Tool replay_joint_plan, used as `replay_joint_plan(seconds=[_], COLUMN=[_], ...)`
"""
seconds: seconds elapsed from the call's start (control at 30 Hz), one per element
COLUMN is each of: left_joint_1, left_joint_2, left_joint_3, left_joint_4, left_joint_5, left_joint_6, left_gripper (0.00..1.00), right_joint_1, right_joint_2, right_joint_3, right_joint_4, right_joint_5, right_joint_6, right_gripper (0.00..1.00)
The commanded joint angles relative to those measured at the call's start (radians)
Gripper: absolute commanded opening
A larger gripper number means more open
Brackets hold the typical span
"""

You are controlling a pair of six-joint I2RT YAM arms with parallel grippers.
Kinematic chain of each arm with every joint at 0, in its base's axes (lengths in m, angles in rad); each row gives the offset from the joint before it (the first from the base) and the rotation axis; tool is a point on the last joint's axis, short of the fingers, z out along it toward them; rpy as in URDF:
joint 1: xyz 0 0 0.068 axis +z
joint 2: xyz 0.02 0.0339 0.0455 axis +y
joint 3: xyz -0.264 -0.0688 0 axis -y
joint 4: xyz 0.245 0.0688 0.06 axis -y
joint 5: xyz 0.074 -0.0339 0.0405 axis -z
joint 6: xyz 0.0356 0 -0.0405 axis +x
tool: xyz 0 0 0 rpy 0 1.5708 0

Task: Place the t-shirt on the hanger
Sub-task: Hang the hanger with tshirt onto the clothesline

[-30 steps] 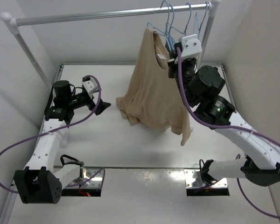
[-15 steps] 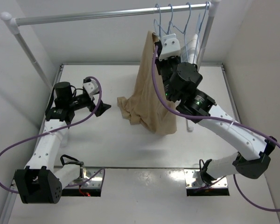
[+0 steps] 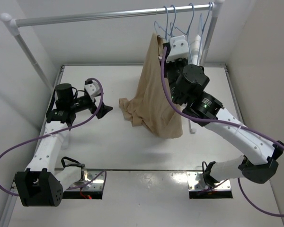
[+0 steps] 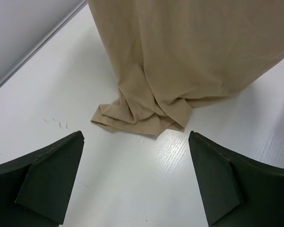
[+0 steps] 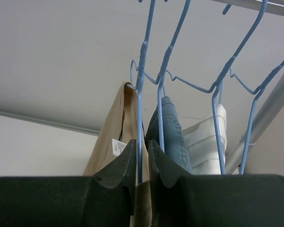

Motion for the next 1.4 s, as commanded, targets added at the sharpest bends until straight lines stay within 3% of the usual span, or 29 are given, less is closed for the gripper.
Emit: replay_joint_plan(seconds=[0.0, 0.13, 0.17, 0.27, 0.33, 0.5, 0.67, 0.87, 1.03, 1.17, 1.37], left_joint_1=[0.009, 0.009, 0.009, 0.009, 0.009, 0.009, 0.009, 0.009, 0.009, 0.009, 0.009], left_joint_2=[-0.028, -0.028, -0.028, -0.037, -0.037, -0.056, -0.056, -0.074, -0.094, -0.103, -0.112], left_joint_3=[-0.017, -0.026, -0.026, -0.026, -0.035, -0.066, -0.107, -0.187, -0.230, -0.290, -0.380], left_joint_4=[0.016, 0.016, 0.016, 0.016, 0.016, 0.016, 0.016, 0.016, 0.016, 0.016, 0.051], left_joint_5=[0.032, 0.032, 0.032, 0.032, 0.032, 0.023, -0.014, -0.069, -0.117, -0.126, -0.169], left_joint_6=[0.004, 0.004, 0.004, 0.004, 0.004, 0.004, 0.004, 0.034, 0.044, 0.044, 0.002], left_gripper=[0.99, 0.99, 0.99, 0.99, 0.99, 0.99, 0.99, 0.99, 0.99, 0.99, 0.99], right_joint_1=[-0.005, 0.004, 0.004, 0.013, 0.013, 0.013, 0.013, 0.013, 0.013, 0.013, 0.013], right_joint_2=[-0.047, -0.076, -0.099, -0.129, -0.168, -0.287, -0.413, -0.412, -0.389, -0.390, -0.550], right_joint_3=[0.027, 0.027, 0.027, 0.027, 0.027, -0.031, -0.165, -0.301, -0.504, -0.671, -1.019], right_joint_4=[-0.005, -0.005, -0.018, -0.054, -0.093, -0.175, -0.284, -0.311, -0.408, -0.489, -0.440], right_joint_5=[-0.007, -0.037, -0.053, -0.143, -0.220, -0.390, -0.811, -1.137, -1.170, -1.055, -0.894], right_joint_6=[0.041, 0.050, 0.050, 0.050, 0.076, 0.162, 0.245, 0.475, 0.555, 0.587, 0.743], right_gripper=[0.17, 0.40, 0.52, 0.71, 0.76, 0.81, 0.82, 0.82, 0.83, 0.83, 0.83])
